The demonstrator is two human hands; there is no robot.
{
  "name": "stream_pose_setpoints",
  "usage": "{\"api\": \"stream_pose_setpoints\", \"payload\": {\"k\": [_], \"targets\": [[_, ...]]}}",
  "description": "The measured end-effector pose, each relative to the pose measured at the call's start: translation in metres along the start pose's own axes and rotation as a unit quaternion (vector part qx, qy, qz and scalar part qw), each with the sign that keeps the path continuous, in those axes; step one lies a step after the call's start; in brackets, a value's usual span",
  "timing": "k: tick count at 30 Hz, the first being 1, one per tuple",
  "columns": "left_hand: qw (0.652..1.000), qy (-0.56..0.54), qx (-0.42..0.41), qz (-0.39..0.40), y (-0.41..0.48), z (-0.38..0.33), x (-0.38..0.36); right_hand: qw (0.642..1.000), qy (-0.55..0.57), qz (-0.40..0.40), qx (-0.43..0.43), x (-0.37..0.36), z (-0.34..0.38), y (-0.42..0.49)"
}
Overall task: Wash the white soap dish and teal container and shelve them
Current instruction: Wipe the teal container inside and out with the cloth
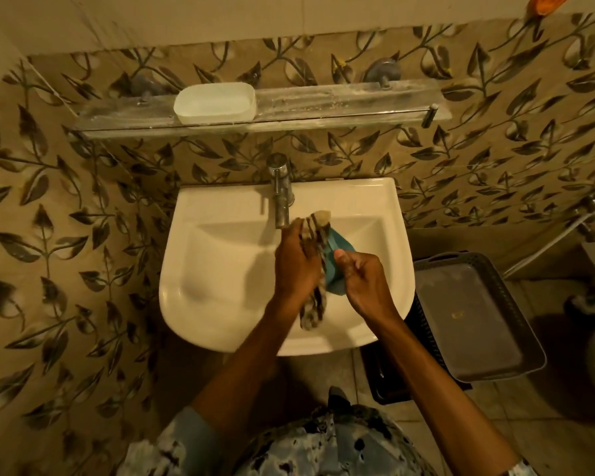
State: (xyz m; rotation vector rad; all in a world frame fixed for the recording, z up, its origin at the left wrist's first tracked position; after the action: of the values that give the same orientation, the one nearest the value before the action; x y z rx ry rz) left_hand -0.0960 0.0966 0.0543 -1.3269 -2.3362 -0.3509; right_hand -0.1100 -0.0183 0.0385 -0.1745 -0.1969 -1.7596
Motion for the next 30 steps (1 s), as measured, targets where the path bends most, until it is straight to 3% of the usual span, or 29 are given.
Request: {"api": "stream_pose_setpoints", "payload": {"k": [3,5,8,10,12,16,18,22,24,26,28,30], "targets": [[0.996,-0.051,-0.078,0.01,-0.053,0.005,-0.006,1.0,-0.006,0.001,-0.005,0.005,-0.005,0.01],[0.996,-0.057,-0.065,-0.018,-0.048,0.006,-0.008,1.0,0.004,0.026,-0.004,0.006,-0.004,0.005],[0.994,-0.056,0.083,-0.046,0.002,0.004,-0.007,0.997,0.018,0.07,0.02,0.011,-0.008,-0.002],[0.956,-0.175,0.233,0.007,0.032,0.005,0.0,0.994,0.045,0.094,0.017,0.018,-0.009,0.0],[0.916,-0.266,0.295,0.049,0.048,0.005,0.014,0.994,0.067,0.09,0.006,0.03,-0.007,0.01],[0.932,-0.304,0.193,0.025,0.05,-0.008,0.044,0.99,0.12,0.008,-0.072,0.051,-0.002,0.028],[0.944,-0.306,0.122,-0.016,0.045,-0.018,0.05,0.98,0.145,-0.076,-0.113,0.05,0.0,0.032],[0.985,-0.169,0.014,-0.008,-0.001,-0.047,0.027,0.947,0.143,-0.241,-0.159,0.033,0.012,0.035],[0.991,-0.076,-0.11,0.016,-0.04,-0.062,0.003,0.955,0.104,-0.255,-0.108,0.029,0.02,0.036],[0.981,0.006,-0.192,-0.034,-0.059,-0.067,-0.006,0.961,0.087,-0.249,-0.079,0.03,0.021,0.036],[0.99,0.008,-0.137,-0.033,-0.043,-0.055,-0.007,0.955,0.095,-0.259,-0.108,0.038,0.016,0.034],[1.0,-0.01,-0.022,-0.011,-0.015,-0.033,-0.004,0.951,0.101,-0.267,-0.122,0.044,0.01,0.033]]}}
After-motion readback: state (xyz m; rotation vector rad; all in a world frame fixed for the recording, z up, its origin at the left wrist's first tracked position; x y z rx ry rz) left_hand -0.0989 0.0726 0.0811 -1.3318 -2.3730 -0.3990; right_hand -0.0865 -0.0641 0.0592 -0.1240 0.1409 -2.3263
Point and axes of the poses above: each hand's wrist, its own y-axis towards the middle knuckle, its own x-axis out of the back of the hand, z = x × y, the point moved 2 cm from there along y, towards the middle knuckle, and after that the axes turned 14 degrees about -z, right-handed, at the moved point
